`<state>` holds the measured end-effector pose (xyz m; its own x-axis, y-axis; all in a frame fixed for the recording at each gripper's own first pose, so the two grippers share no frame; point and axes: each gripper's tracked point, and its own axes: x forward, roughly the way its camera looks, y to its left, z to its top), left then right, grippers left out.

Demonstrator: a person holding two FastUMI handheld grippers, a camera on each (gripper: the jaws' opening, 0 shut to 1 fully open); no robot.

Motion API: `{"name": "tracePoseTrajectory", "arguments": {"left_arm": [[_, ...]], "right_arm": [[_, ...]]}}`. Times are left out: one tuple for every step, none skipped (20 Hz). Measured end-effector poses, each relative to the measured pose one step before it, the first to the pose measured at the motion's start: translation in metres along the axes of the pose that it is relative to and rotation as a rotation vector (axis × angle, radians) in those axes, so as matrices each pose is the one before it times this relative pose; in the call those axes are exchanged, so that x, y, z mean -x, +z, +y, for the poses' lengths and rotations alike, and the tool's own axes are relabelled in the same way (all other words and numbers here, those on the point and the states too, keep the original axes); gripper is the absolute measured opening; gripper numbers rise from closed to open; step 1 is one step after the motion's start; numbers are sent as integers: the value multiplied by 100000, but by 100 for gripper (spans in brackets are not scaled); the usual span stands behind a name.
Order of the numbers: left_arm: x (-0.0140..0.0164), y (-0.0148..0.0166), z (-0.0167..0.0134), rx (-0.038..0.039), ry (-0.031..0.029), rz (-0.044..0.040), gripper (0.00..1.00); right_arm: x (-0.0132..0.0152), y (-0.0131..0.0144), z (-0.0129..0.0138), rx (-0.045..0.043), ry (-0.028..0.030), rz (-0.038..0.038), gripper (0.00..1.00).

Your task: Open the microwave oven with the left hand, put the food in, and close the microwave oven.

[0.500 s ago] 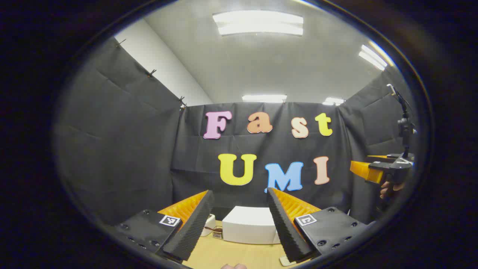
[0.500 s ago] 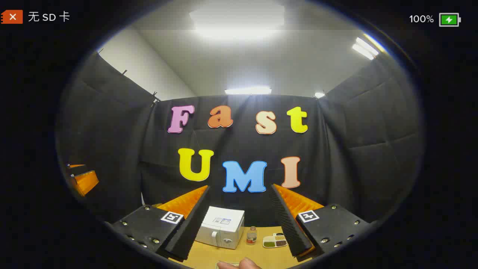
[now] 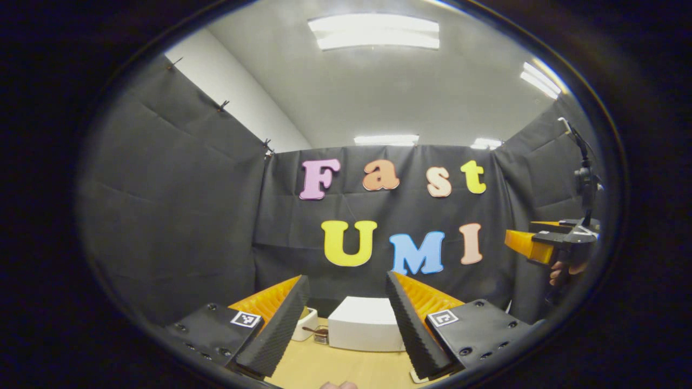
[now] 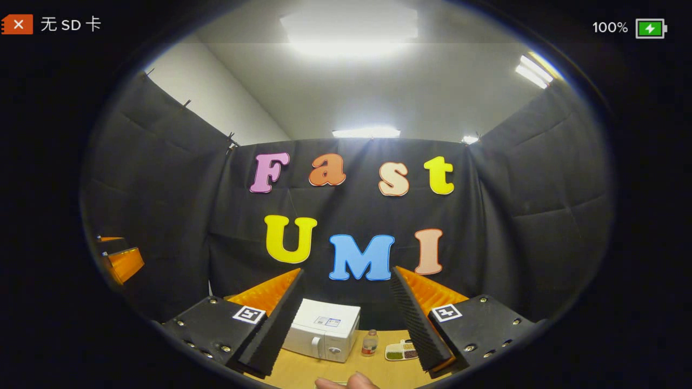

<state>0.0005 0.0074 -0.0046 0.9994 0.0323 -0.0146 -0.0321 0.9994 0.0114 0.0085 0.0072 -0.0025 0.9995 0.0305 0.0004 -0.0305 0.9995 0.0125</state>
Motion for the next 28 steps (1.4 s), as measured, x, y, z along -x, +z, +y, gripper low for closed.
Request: {"name": "tracePoseTrajectory", "arguments": {"left_arm": [[-4,58,-135,-127,357,-150,94],[-77,2,-141,-131,260,4,96],[11,67,-129,-86,202,7,95],[-18,-104,-176,-120,146,-17,94],[-71,-85,-171,-218,172,62,94],[-80,-60,-198,-298,251,152,94],[20,-195,-227,-85,129,331,94],[-189,-233,-312,112,-29,286,94],[-179,-99,-274,218,78,299,94],[-227,-321,-417,264,-90,437,94],[-224,-207,-340,192,-38,380,94],[-261,-291,-402,-24,13,287,98],[-243,-249,-453,-164,-53,368,99],[-273,-470,-593,-150,-29,315,96],[-348,-524,-582,-35,-10,629,96],[-289,-624,-751,152,-76,593,99],[-316,-659,-822,344,-208,677,96],[-401,-989,-840,352,-352,1215,96],[-364,-927,-863,272,-334,1586,96],[-335,-916,-785,114,-360,1312,96],[-317,-756,-864,-168,-427,842,94],[-383,-846,-828,-415,-431,968,94],[-356,-938,-842,-556,-786,1900,94],[-453,-689,-698,-599,-818,707,94],[-607,-564,-528,-231,-586,347,94],[-666,-965,-429,623,-944,882,94],[-987,-960,-509,1220,-1692,1444,94],[-1231,-1222,-373,1185,-1789,1593,94]], "right_arm": [[-194,17,-180,-529,125,-30,96],[-145,85,-196,-381,-43,-74,95],[-28,-76,-129,-254,112,37,95],[-123,23,-126,-183,209,-30,95],[-139,-123,-18,129,530,169,96],[-136,-137,-44,322,491,308,95],[-122,-245,-201,506,224,366,95],[-40,-44,-220,379,133,17,95],[-165,-101,-285,313,2,-50,96],[-61,-94,-285,188,74,165,96],[-21,-178,-340,108,72,161,96],[-85,-51,-455,157,-92,-15,96],[-141,-140,-691,303,-408,-140,95],[-165,-150,-620,415,-132,100,95],[-123,-205,-623,337,95,197,95],[-61,-58,-719,330,90,-107,95],[-57,-129,-658,360,-11,-434,95],[-209,-185,-762,646,-205,-225,96],[-204,-463,-766,414,-136,366,95],[-101,-335,-506,62,575,395,95],[-270,-154,-542,-387,237,-582,96],[-353,-159,-716,-795,-727,-493,96],[-249,-720,-433,-946,-23,1345,95],[-225,-579,-13,-863,1064,1568,96],[-386,-334,-313,-223,80,978,96],[-491,-130,-521,340,-1355,782,95],[-440,-374,-528,396,-1531,571,96],[-509,-71,-115,291,-1310,-118,96]]}}
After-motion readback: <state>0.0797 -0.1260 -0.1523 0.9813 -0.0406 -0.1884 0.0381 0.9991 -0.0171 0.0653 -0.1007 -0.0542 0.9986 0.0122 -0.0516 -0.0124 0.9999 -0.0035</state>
